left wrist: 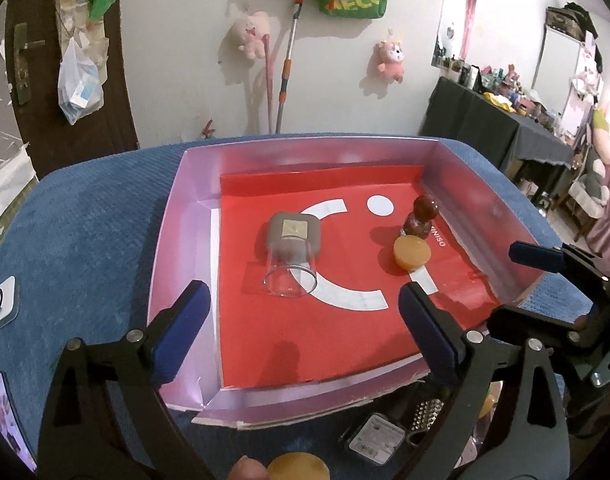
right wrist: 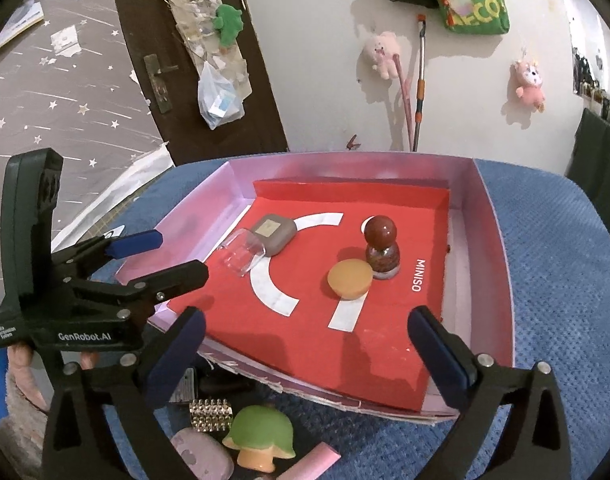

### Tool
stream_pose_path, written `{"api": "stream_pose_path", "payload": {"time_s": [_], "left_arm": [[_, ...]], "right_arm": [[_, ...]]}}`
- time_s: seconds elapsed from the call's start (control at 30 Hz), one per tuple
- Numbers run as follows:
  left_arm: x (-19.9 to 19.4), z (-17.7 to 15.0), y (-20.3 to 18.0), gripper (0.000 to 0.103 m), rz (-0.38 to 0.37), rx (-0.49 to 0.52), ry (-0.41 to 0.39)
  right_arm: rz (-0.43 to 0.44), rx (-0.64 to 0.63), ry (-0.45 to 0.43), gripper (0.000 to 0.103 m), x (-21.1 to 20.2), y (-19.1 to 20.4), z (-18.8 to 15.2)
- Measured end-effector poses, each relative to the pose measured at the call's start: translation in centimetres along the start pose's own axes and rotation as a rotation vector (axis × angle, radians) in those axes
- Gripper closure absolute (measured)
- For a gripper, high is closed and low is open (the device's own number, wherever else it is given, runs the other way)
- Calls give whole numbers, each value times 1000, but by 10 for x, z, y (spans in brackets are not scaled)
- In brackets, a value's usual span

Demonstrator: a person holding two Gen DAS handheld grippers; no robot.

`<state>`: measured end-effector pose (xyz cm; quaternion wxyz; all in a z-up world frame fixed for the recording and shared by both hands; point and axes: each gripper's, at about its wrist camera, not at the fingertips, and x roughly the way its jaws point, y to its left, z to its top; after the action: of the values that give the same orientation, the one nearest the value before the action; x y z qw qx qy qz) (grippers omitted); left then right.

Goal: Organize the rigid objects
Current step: 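Withdraw both open tools from the box toward the items outside it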

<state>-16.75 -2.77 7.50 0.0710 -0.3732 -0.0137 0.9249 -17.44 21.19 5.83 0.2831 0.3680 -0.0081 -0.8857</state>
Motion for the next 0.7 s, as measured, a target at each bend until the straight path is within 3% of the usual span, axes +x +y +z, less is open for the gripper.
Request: {"api": "stream_pose_path", "payload": {"time_s": [0.7], "left_arm": [[-26, -22, -9, 3, 56, 6, -49]], "right_arm": [[14, 28, -68, 0, -33, 8, -18]]}}
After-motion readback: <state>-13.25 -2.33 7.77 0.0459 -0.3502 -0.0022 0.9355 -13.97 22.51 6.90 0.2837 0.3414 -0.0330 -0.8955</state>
